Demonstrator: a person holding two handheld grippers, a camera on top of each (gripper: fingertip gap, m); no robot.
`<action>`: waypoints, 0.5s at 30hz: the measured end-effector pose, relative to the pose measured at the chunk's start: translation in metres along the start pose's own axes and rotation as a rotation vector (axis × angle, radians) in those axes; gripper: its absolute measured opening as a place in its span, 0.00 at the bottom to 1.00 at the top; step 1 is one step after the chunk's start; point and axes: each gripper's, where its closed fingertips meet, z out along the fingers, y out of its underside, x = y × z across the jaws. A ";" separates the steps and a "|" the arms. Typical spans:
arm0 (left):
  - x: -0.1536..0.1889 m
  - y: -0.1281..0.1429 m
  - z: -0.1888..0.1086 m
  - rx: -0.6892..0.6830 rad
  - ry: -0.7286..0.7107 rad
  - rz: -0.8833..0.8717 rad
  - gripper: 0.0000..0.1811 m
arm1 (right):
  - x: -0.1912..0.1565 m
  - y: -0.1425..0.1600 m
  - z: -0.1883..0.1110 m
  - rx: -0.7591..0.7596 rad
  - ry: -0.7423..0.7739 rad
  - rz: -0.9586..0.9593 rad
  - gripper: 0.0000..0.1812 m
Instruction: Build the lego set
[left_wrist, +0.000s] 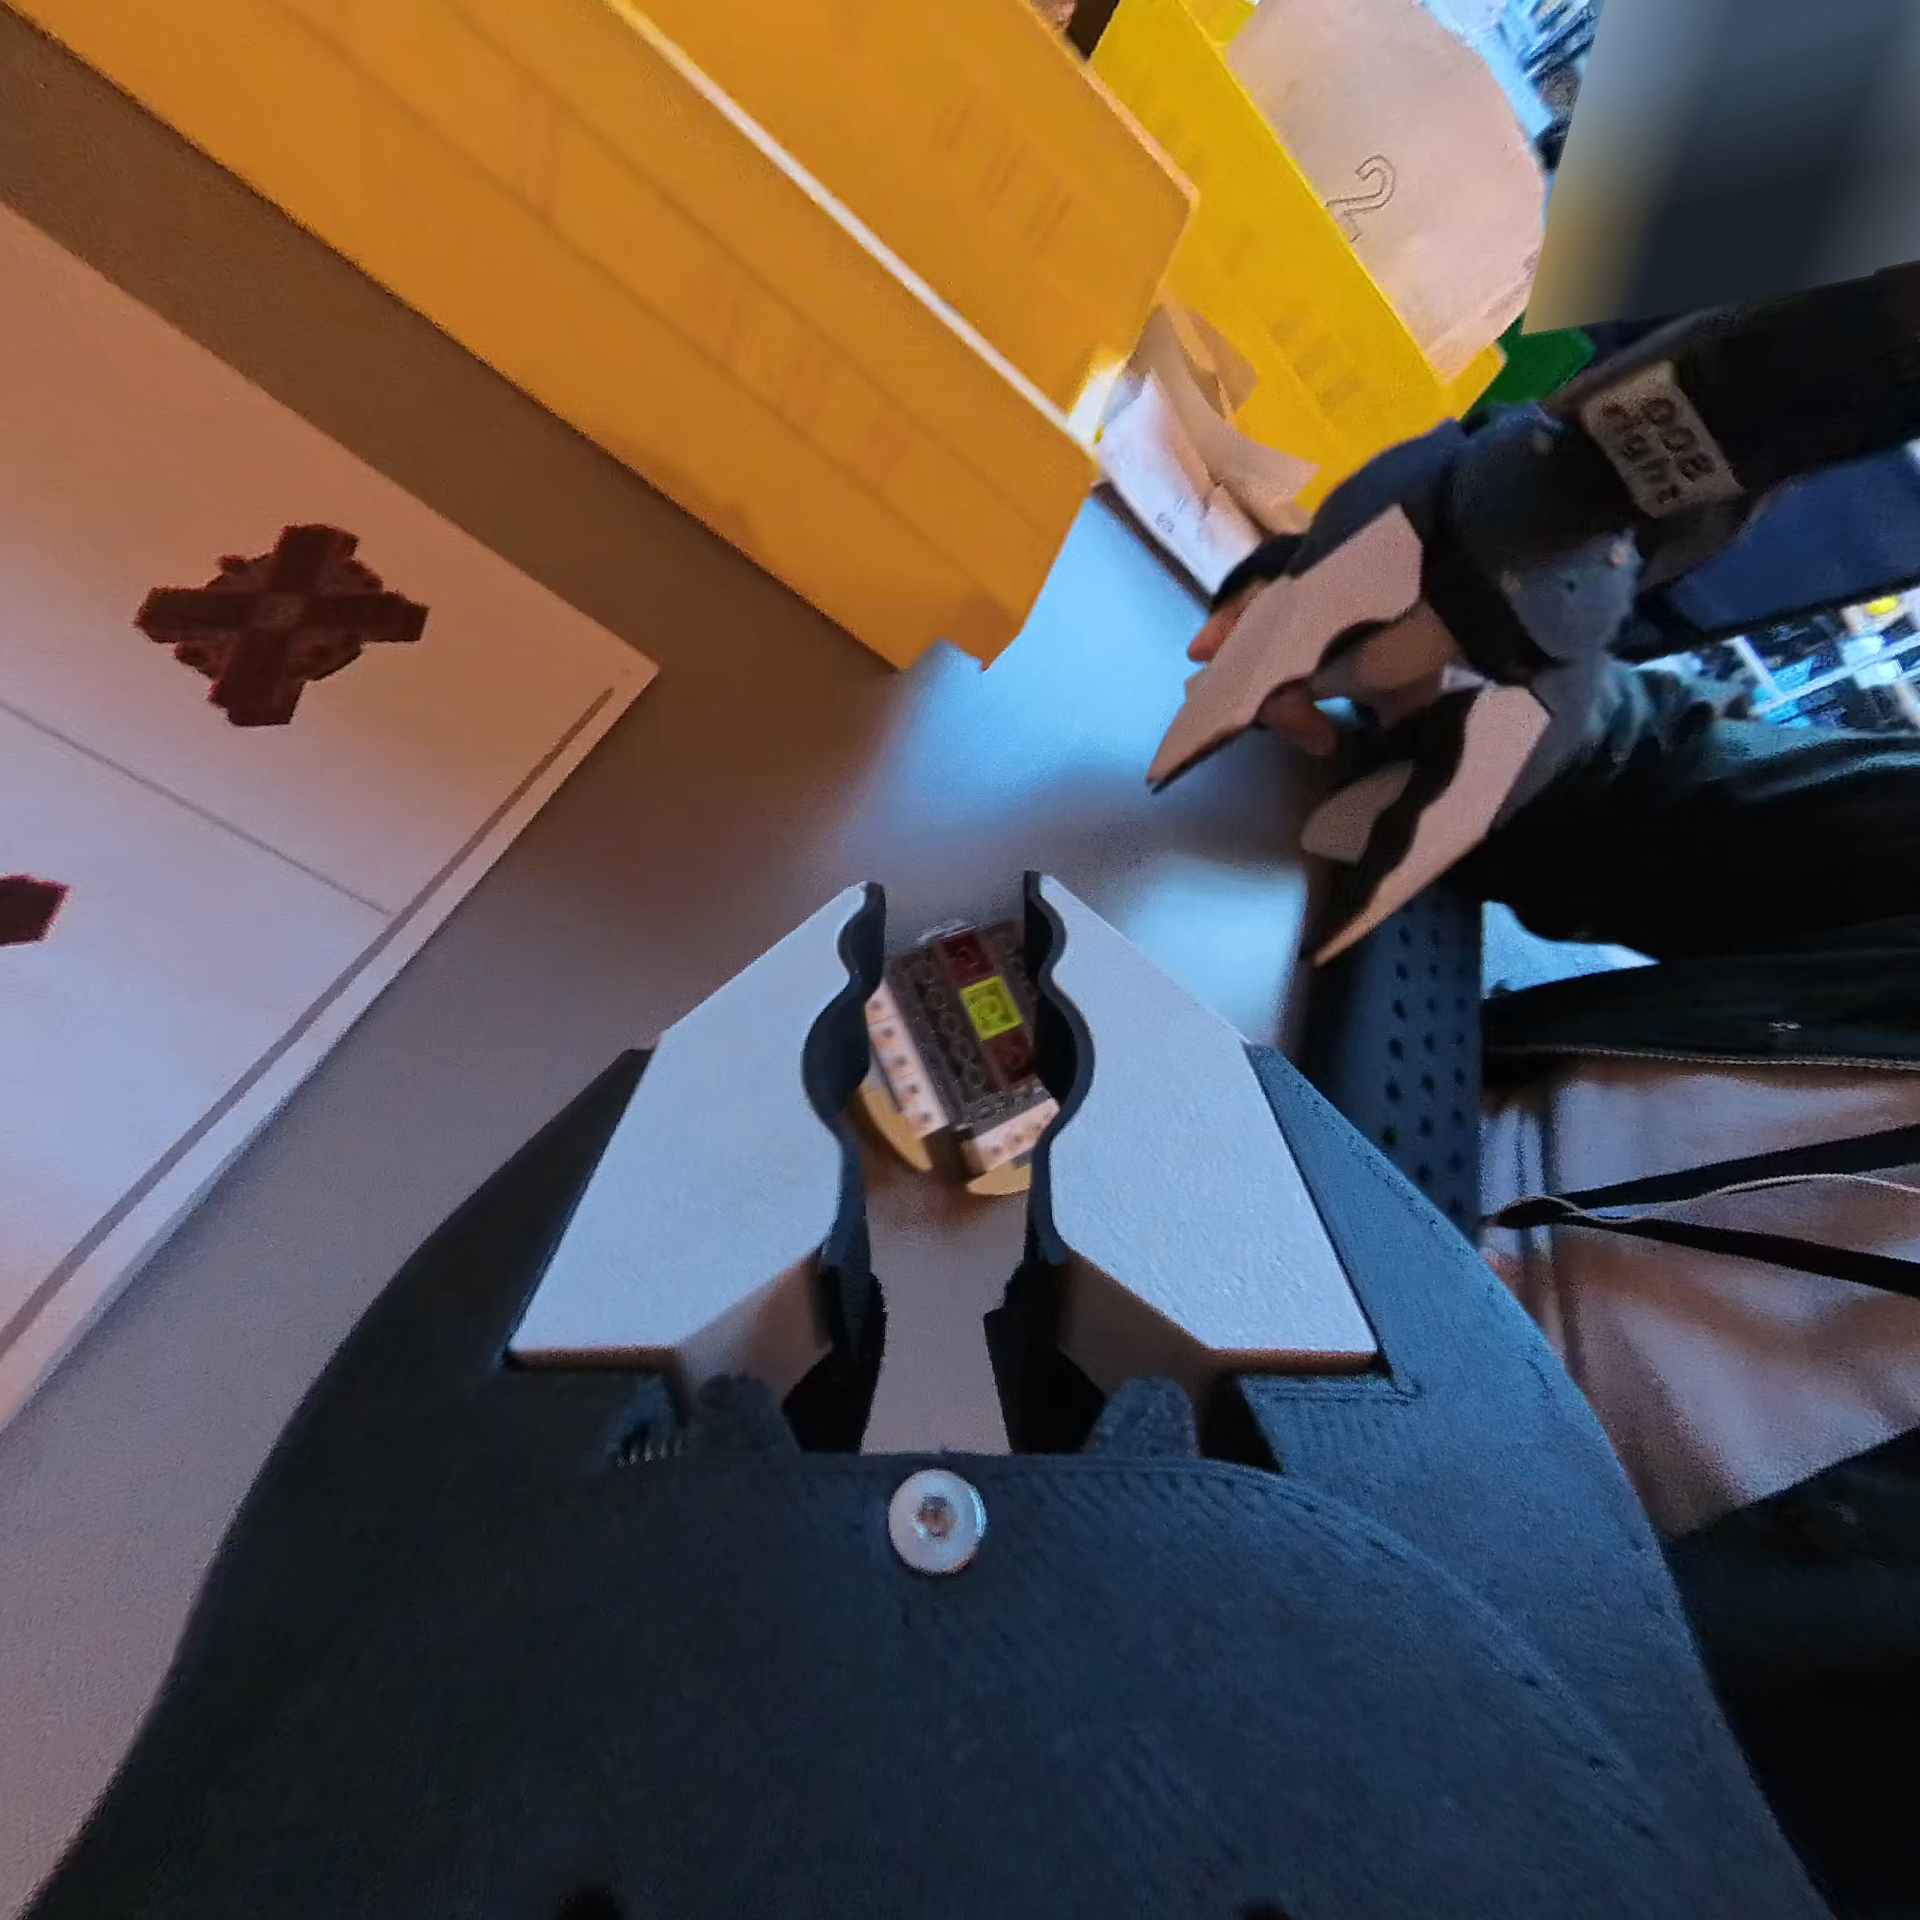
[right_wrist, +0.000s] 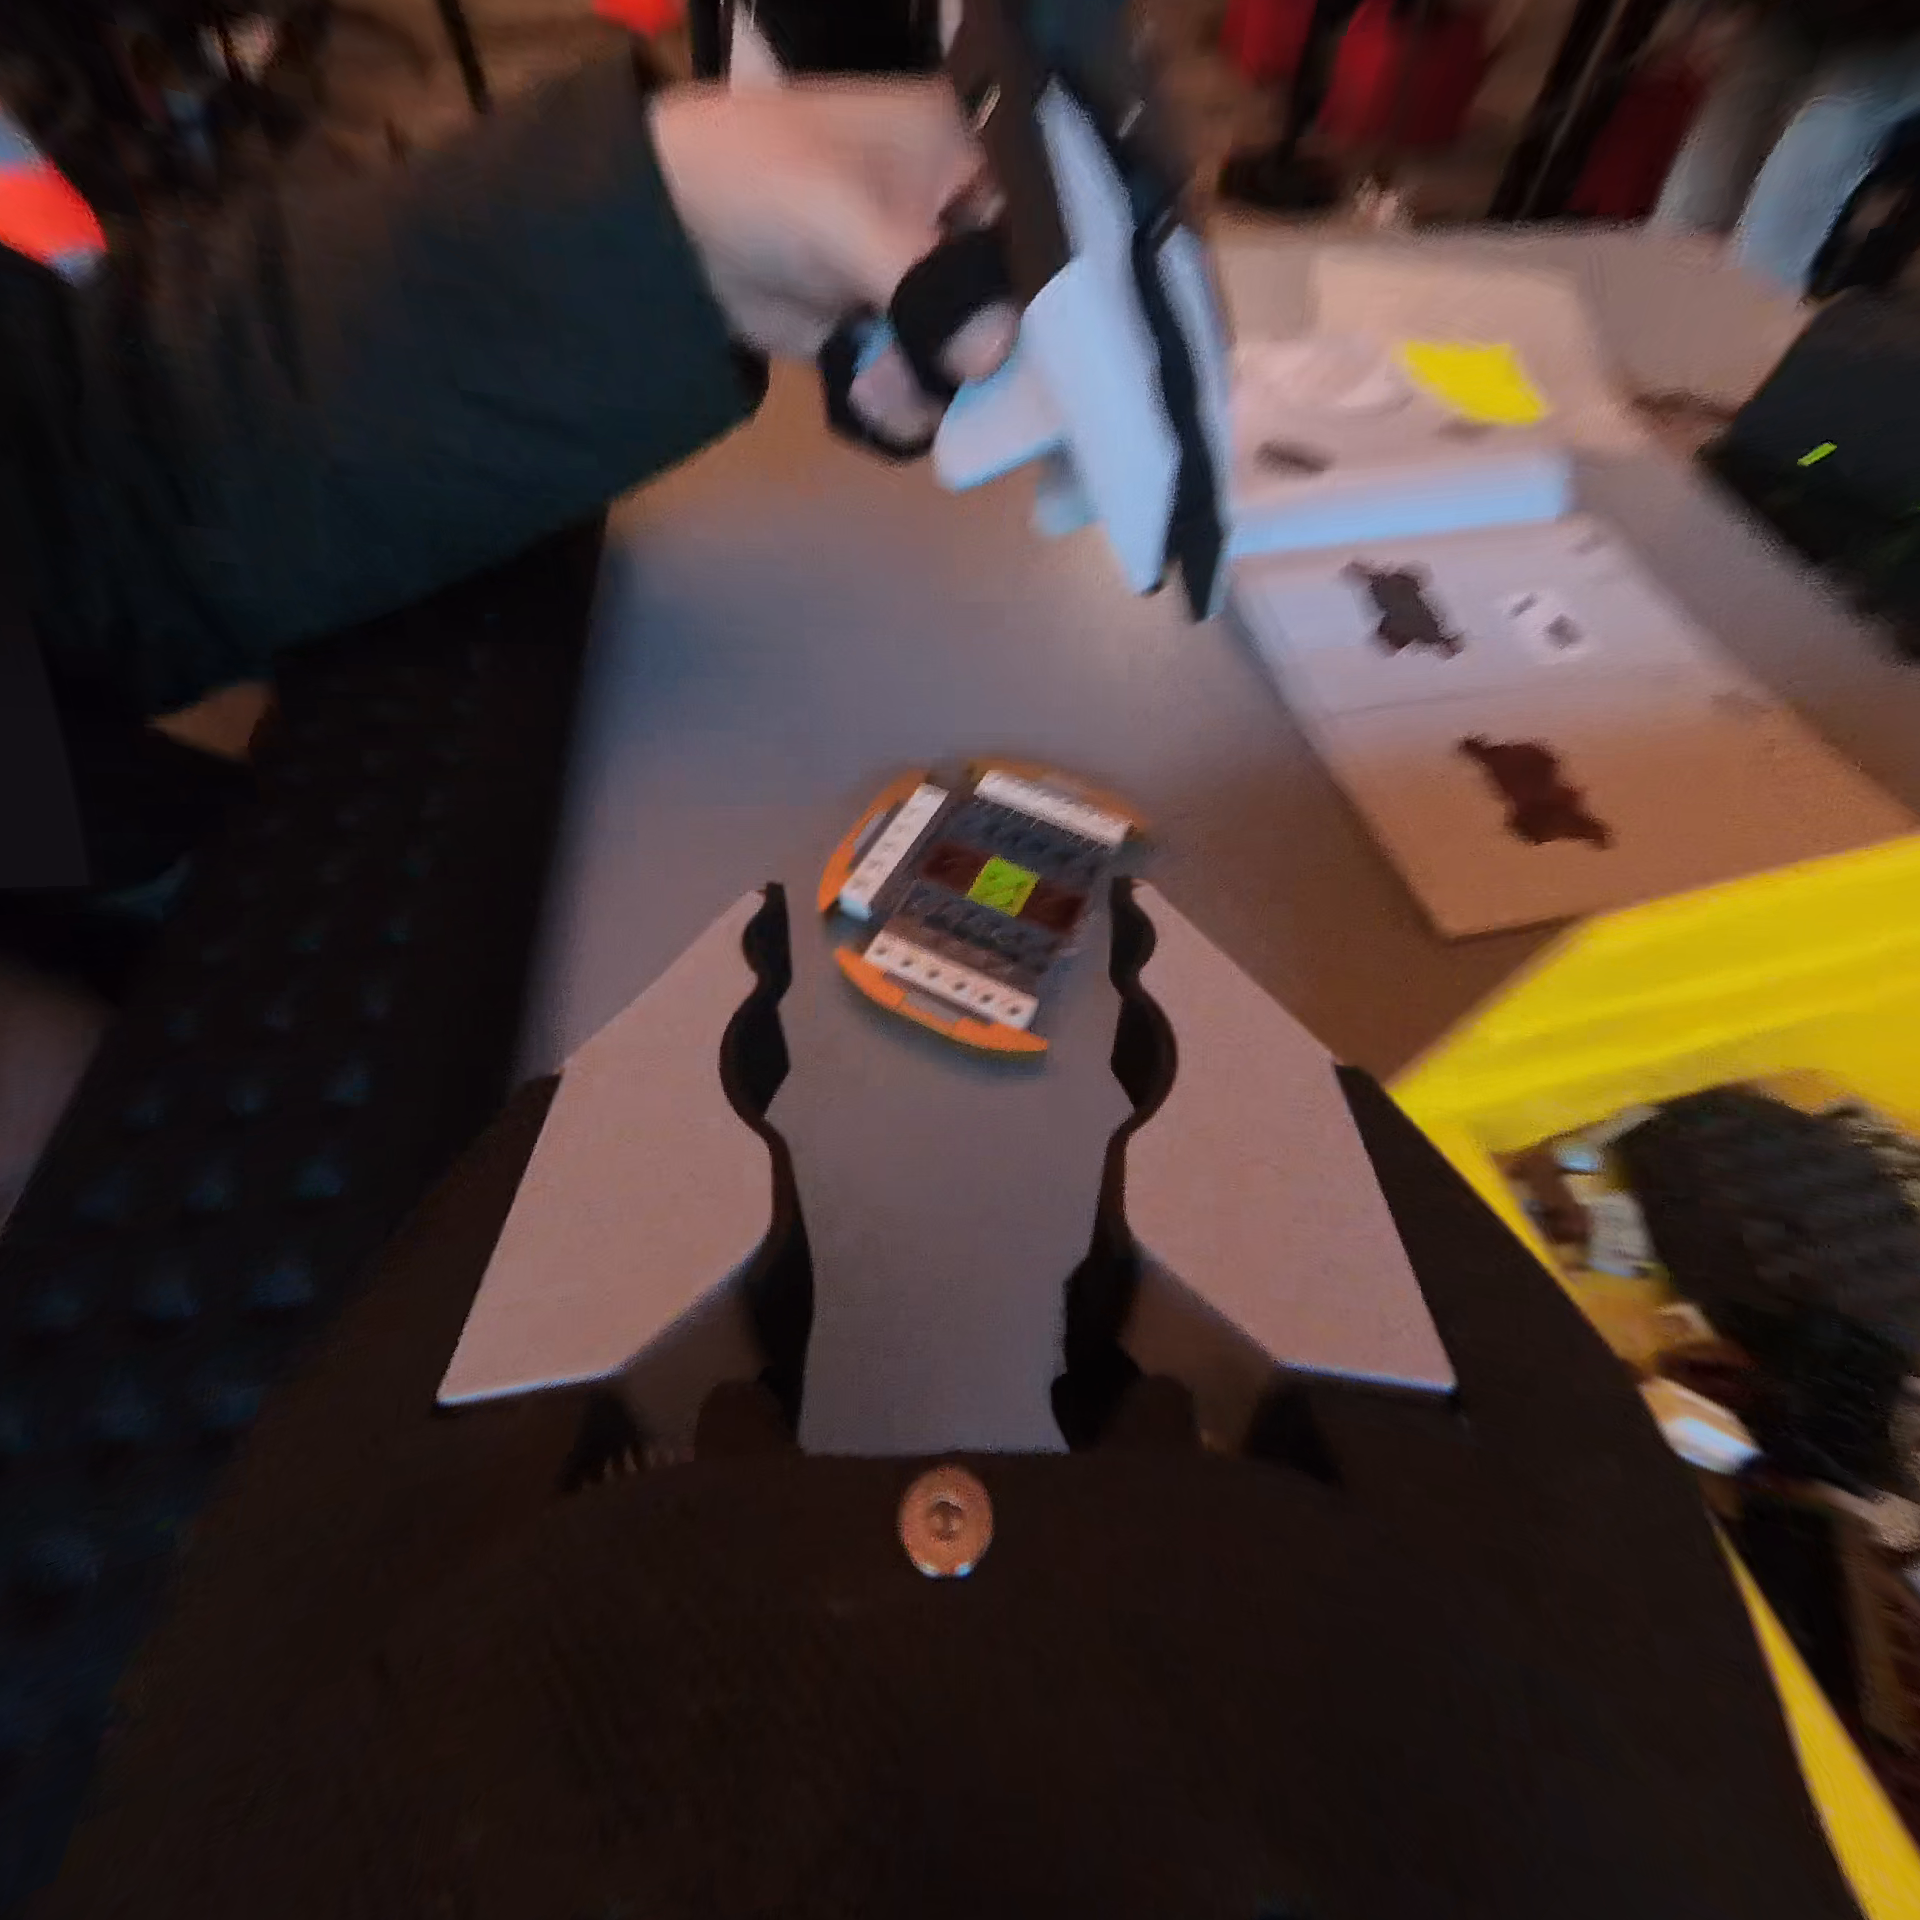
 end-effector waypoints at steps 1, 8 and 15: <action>-0.006 0.003 0.000 -0.011 -0.012 0.009 0.15 | -0.004 0.009 0.011 -0.057 0.005 -0.010 0.36; -0.029 0.048 0.011 -0.218 -0.062 0.127 0.28 | 0.002 0.040 0.046 -0.235 0.117 0.090 0.39; -0.005 0.046 0.027 -0.219 0.023 0.258 0.32 | 0.017 0.057 0.040 -0.356 0.146 0.073 0.30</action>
